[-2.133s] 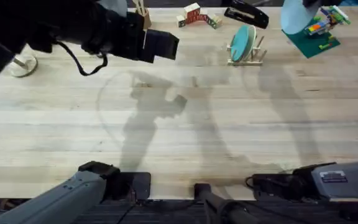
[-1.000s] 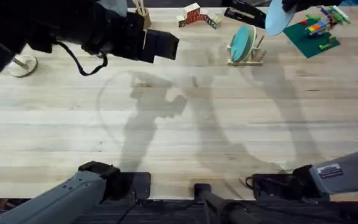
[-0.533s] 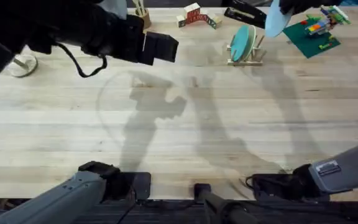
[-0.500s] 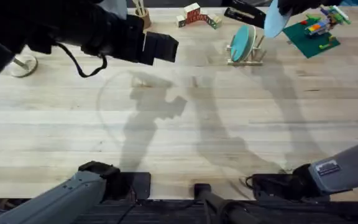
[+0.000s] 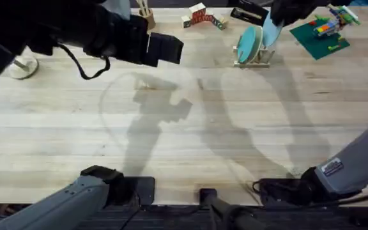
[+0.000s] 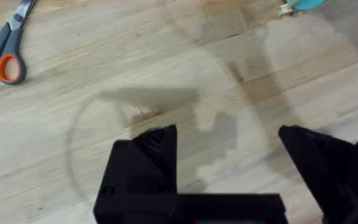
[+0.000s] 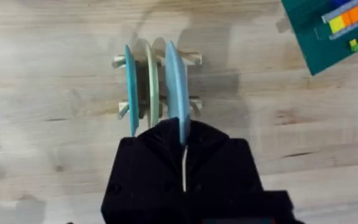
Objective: Pick up the plates from the table one by one and place each into a slot on the dish rack.
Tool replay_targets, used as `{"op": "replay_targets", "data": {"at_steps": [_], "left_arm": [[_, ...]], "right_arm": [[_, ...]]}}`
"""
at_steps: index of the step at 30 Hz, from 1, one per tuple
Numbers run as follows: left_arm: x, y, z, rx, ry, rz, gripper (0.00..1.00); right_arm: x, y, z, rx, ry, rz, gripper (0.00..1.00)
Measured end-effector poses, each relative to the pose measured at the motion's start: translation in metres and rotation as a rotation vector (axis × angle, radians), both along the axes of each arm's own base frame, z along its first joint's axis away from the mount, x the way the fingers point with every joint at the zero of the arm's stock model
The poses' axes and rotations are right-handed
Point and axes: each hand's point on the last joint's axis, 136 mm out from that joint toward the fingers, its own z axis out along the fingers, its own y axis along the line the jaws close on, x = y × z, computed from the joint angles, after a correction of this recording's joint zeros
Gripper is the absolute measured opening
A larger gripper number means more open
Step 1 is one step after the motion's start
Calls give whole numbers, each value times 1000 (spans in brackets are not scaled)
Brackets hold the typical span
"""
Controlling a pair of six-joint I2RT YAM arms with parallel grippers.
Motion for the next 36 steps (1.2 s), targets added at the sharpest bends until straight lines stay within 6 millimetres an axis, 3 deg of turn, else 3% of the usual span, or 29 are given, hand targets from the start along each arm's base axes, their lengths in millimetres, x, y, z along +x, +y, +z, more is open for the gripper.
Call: {"op": "replay_targets", "data": {"at_steps": [16,22,28,36], "left_arm": [[0,0,0,0,0,0,995],[0,0,0,0,-1,0,995],[0,0,0,0,0,0,995],[0,0,0,0,0,0,995]], "right_arm": [[11,2,-43,-11,82,-3,29],[13,2,-44,-10,80,-3,39],[13,2,-44,-9,77,-6,167],[13,2,-44,-9,78,-7,177]]}}
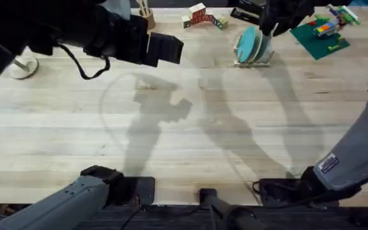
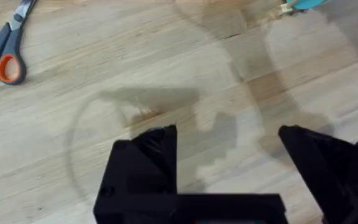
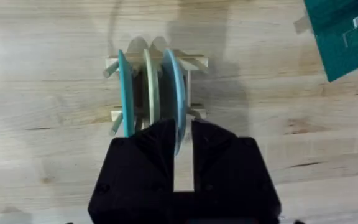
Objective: Pick up the plates from the table one by one and place each into a slot on the dish rack.
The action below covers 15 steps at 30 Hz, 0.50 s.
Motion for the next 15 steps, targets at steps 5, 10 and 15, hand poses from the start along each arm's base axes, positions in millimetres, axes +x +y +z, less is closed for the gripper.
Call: {"op": "replay_targets", "data": {"at_steps": [5,10,15], "left_arm": [[0,0,0,0,0,0,995],[0,0,0,0,0,0,995],[0,0,0,0,0,0,995]], "right_arm": [[-7,-1,1,-3,26,0,177],[-14,-2,28,0,0,0,258],[-33,-3,88,16,-104,1,527]]}}
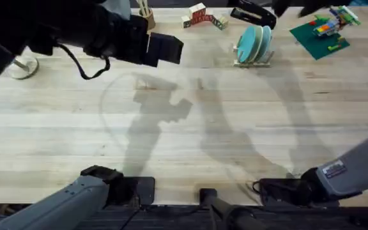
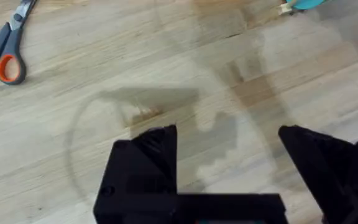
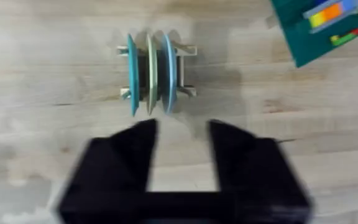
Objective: Pick up the plates from the table one by one and place each into a slot on the dish rack.
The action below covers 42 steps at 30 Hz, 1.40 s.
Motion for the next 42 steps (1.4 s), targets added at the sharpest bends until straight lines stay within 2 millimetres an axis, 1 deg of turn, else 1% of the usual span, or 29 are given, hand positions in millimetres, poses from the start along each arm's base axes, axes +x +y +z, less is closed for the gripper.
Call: {"op": "replay_targets", "data": {"at_steps": [2,3,4,6,8,13,17,19,23,27,30,34,39,42], "left_arm": [[0,0,0,0,0,0,995],[0,0,0,0,0,0,995],[0,0,0,0,1,0,995],[0,0,0,0,1,0,995],[-1,0,0,1,3,0,995],[-1,0,-1,1,5,0,995],[-6,2,-2,5,20,0,995],[-9,2,-3,7,28,0,995],[-12,3,-3,10,37,0,995],[-13,3,-4,10,40,0,995],[-13,3,-4,11,40,0,995],[-13,3,-4,11,40,0,995],[-13,3,-4,11,40,0,995],[-13,3,-4,11,40,0,995]], "right_arm": [[-14,1,23,3,-37,6,821],[-21,2,32,4,-50,15,950],[-27,5,39,6,-56,22,981],[-41,12,48,7,-59,47,994],[-51,20,52,6,-50,74,995],[-73,41,46,3,19,122,995],[-92,54,41,-5,82,148,996],[-98,61,40,-7,96,167,996],[-106,83,42,-6,89,227,996],[-117,103,46,11,38,295,996],[-124,113,44,34,-14,328,996],[-137,117,27,66,-53,341,996],[-152,112,3,86,-48,342,995],[-155,110,-2,86,-34,341,996]]}}
